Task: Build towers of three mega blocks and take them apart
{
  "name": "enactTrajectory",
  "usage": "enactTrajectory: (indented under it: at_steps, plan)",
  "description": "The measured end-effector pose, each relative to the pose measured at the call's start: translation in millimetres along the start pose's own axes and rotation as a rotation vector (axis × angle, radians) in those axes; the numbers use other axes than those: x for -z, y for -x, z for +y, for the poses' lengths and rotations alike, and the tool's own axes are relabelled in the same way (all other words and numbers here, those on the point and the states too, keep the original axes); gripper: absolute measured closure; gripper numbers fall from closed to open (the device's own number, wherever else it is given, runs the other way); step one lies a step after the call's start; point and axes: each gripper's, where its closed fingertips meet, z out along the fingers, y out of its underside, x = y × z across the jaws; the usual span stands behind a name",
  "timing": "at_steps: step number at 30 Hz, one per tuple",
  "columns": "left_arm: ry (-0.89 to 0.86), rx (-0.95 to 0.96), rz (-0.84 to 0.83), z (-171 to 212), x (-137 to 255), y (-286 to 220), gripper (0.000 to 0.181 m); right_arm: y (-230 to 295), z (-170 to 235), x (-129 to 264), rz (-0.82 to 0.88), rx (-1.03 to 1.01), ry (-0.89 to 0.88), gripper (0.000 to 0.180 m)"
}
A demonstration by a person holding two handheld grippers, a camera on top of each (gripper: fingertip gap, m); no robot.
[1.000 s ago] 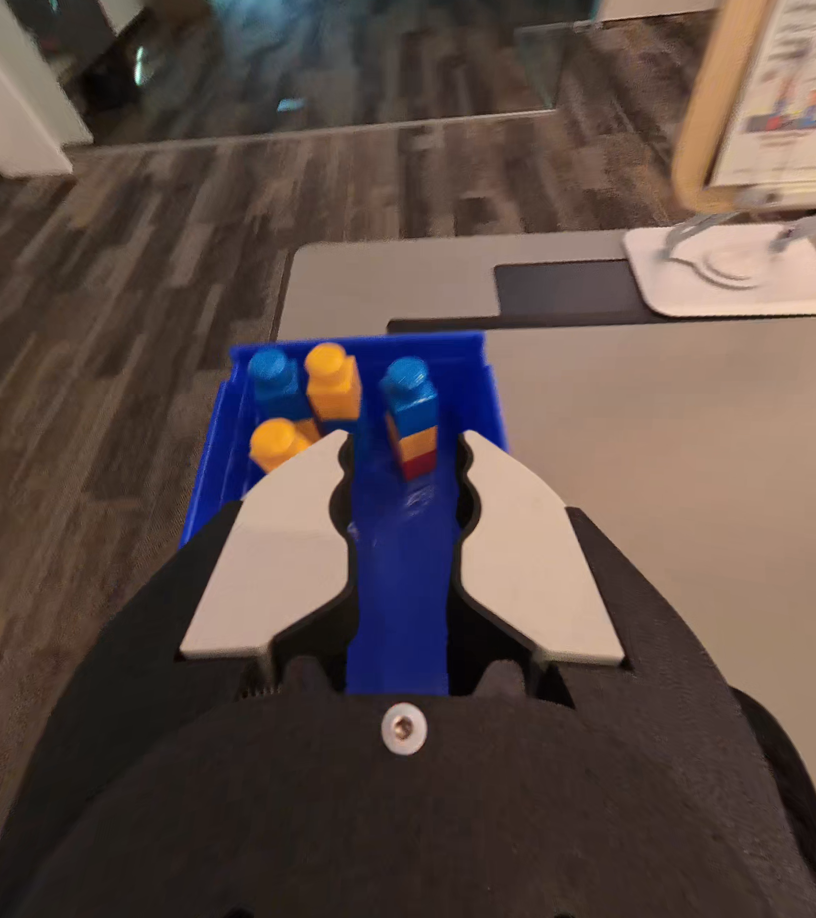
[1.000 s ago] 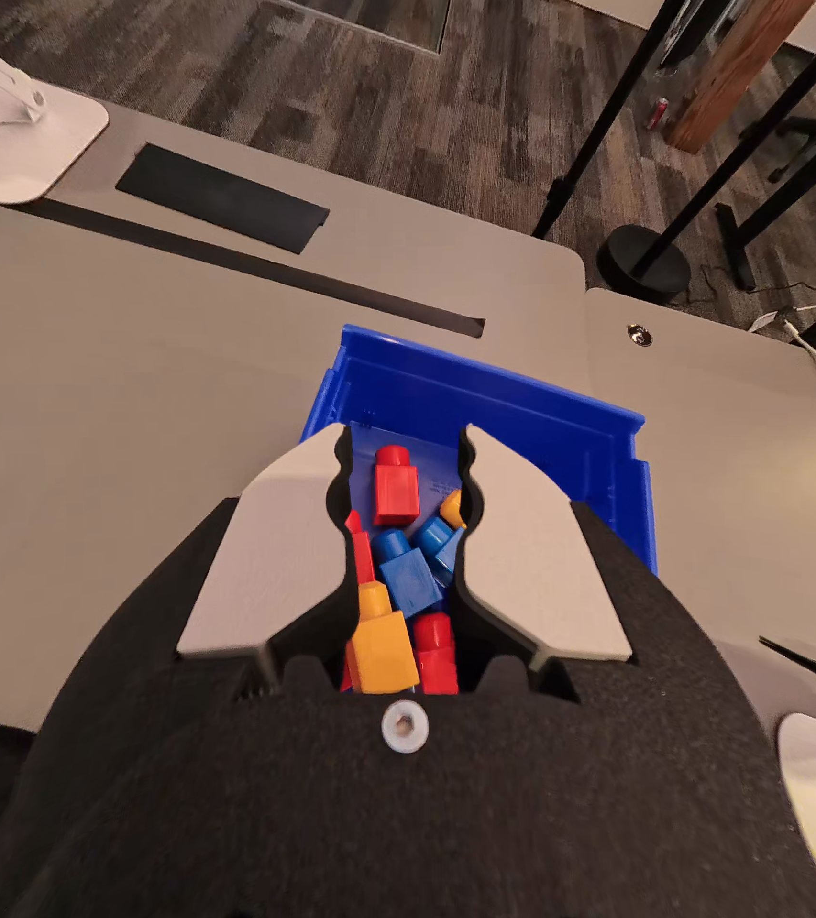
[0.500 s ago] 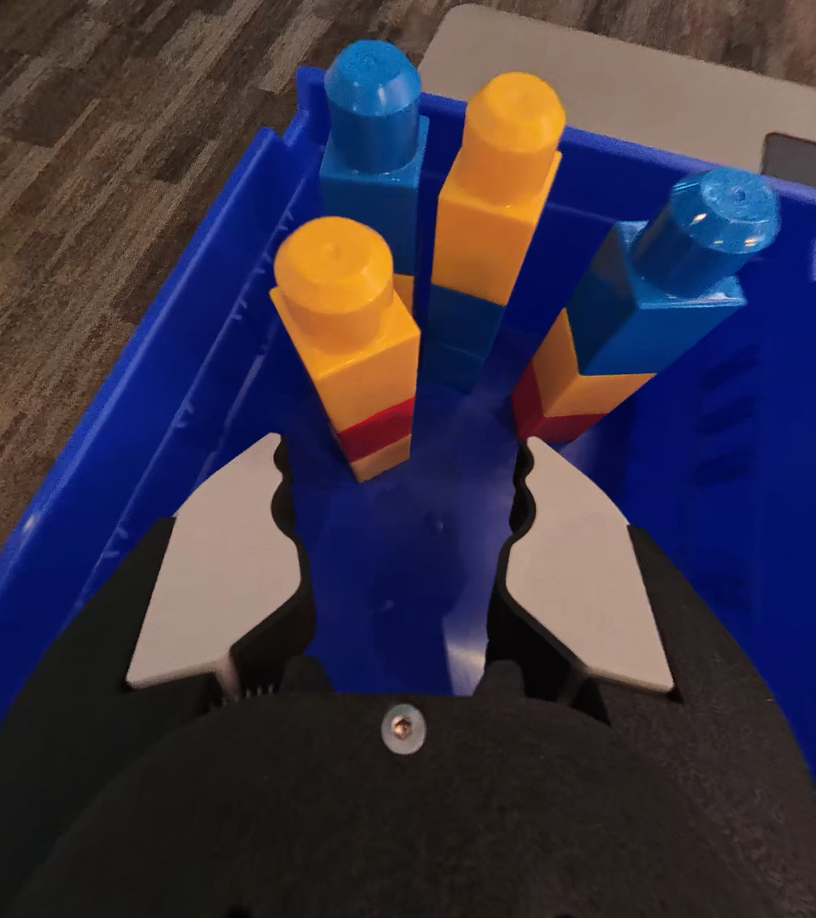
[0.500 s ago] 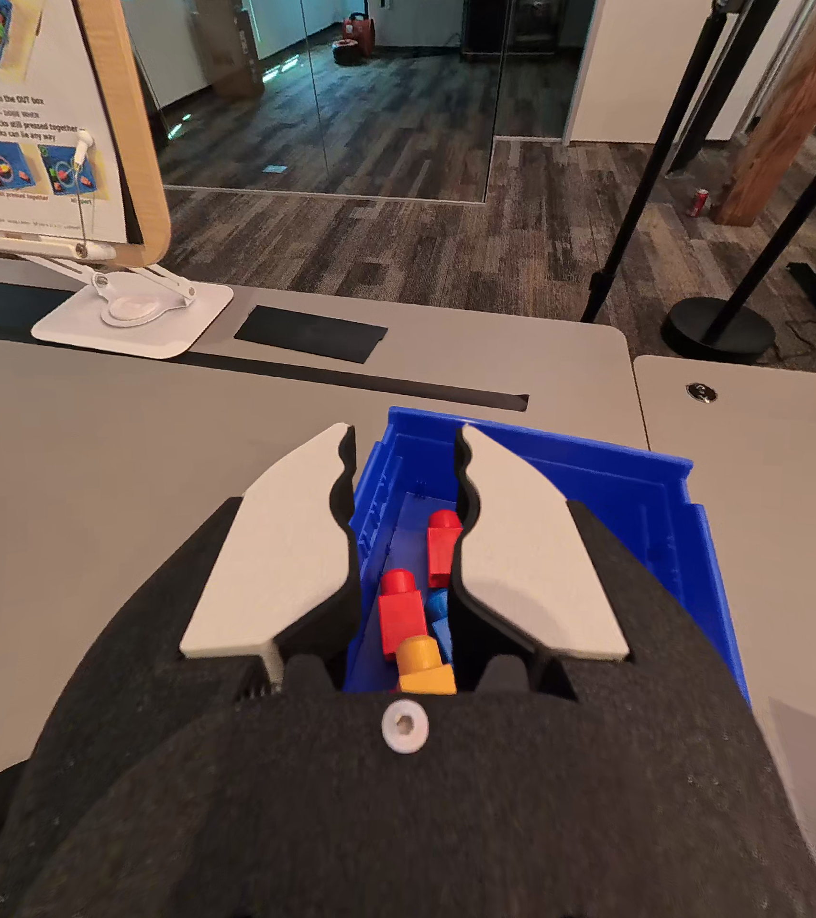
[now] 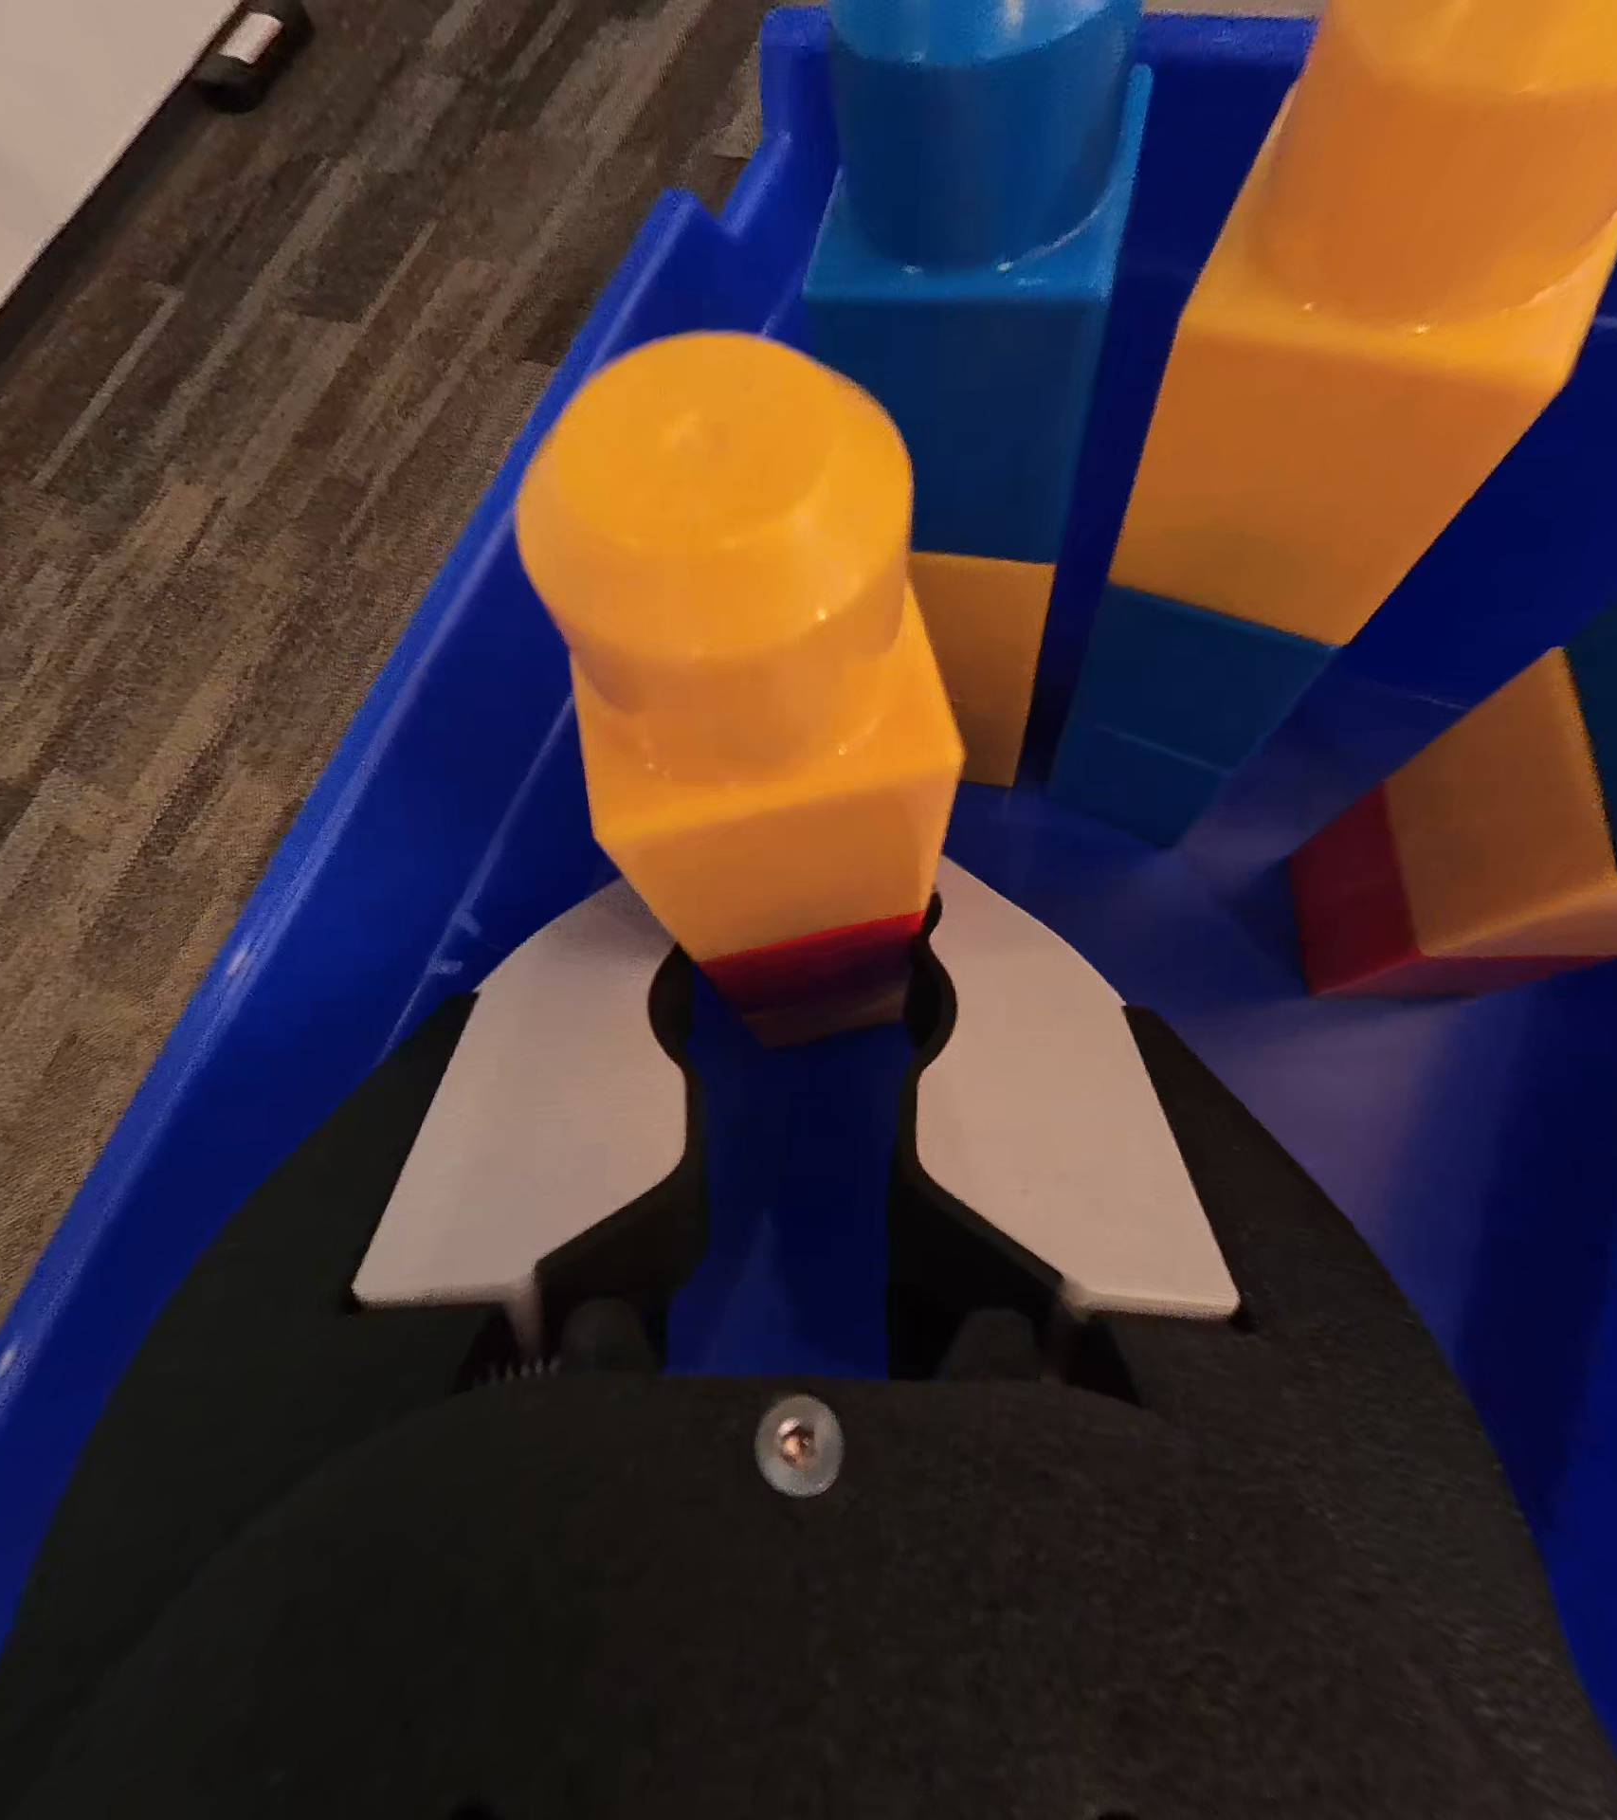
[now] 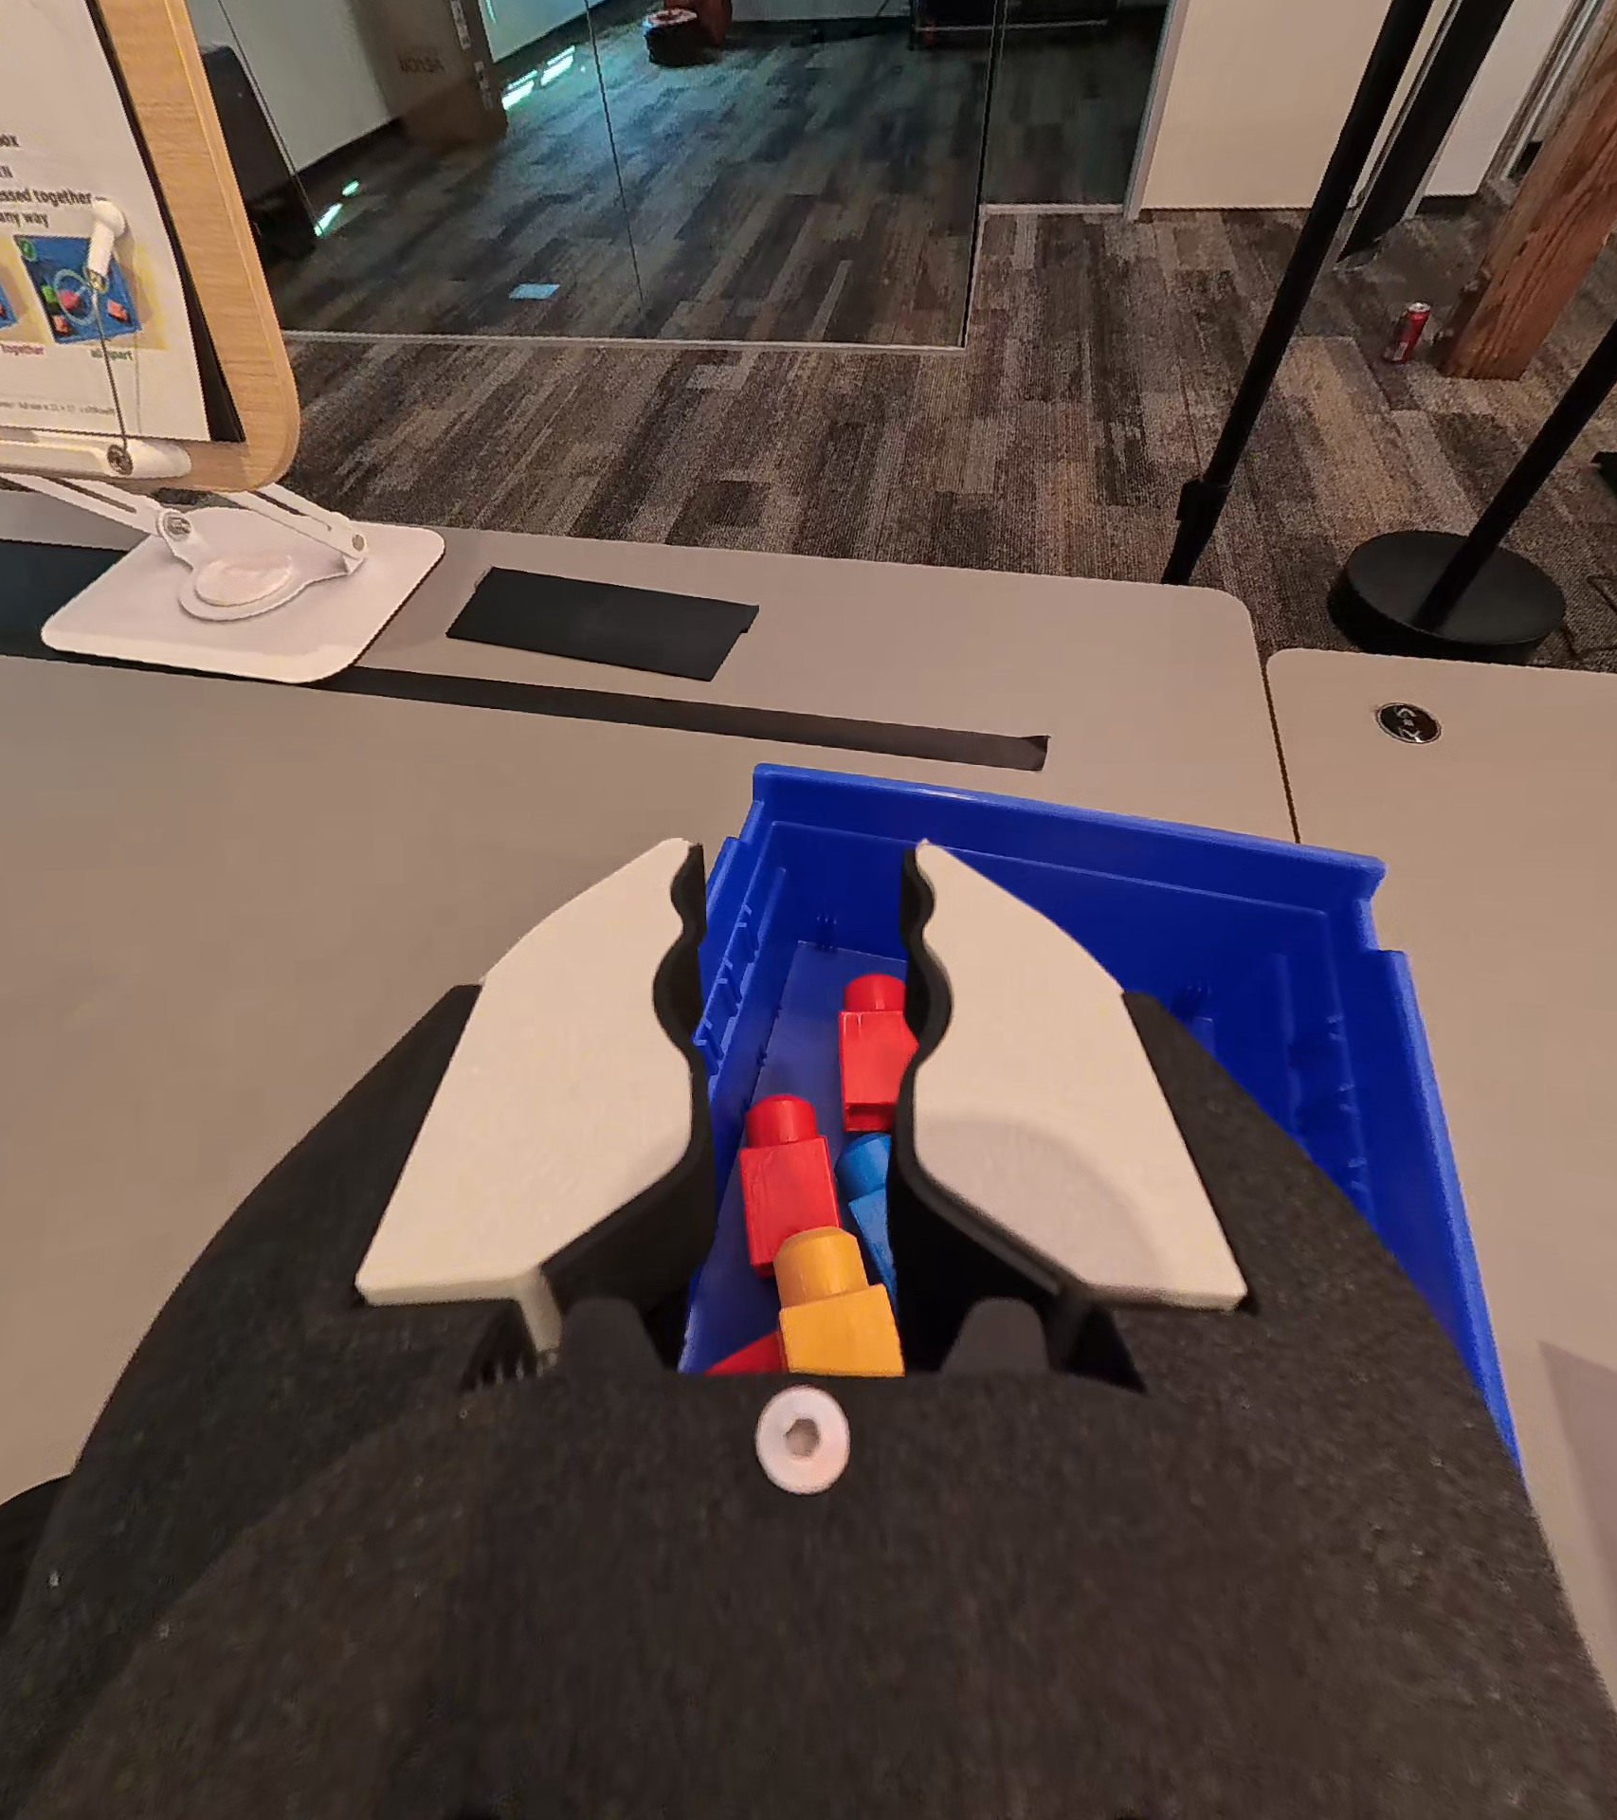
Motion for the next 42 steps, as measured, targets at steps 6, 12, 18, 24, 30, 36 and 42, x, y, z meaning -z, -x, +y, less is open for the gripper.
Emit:
enactTrajectory:
  at_steps: [6,12,18,24,30,36,42]
  plan:
    - [-0.124,0.011,0.070,-10.0,29.9,7.9,0.141,1.0,2.3,-2.8,0.005,0.014,0.025,0.143]
    - [-0.447,-0.014,0.271,-84.5,156.5,-16.6,0.142,19.0,-15.3,-1.7,-0.019,0.049,-0.012,0.143]
    - [-0.590,-0.123,1.045,-120.4,319.0,-174.4,0.142,111.4,-56.2,-7.1,-0.260,0.200,-0.084,0.142]
    - [-0.504,-0.309,1.594,-87.1,412.0,-305.6,0.143,295.8,-79.7,21.9,-0.872,0.457,-0.216,0.133]
    - [-0.445,-0.435,1.820,-61.0,455.5,-379.7,0.143,408.2,-81.3,54.1,-1.249,0.378,-0.254,0.120]
    - [-0.462,-0.497,1.907,-48.8,474.2,-406.7,0.143,431.8,-70.1,36.9,-1.311,0.241,-0.123,0.110]
    - [-0.461,-0.404,1.972,-47.7,468.8,-415.8,0.144,435.7,-62.3,38.8,-1.385,0.236,-0.072,0.143]
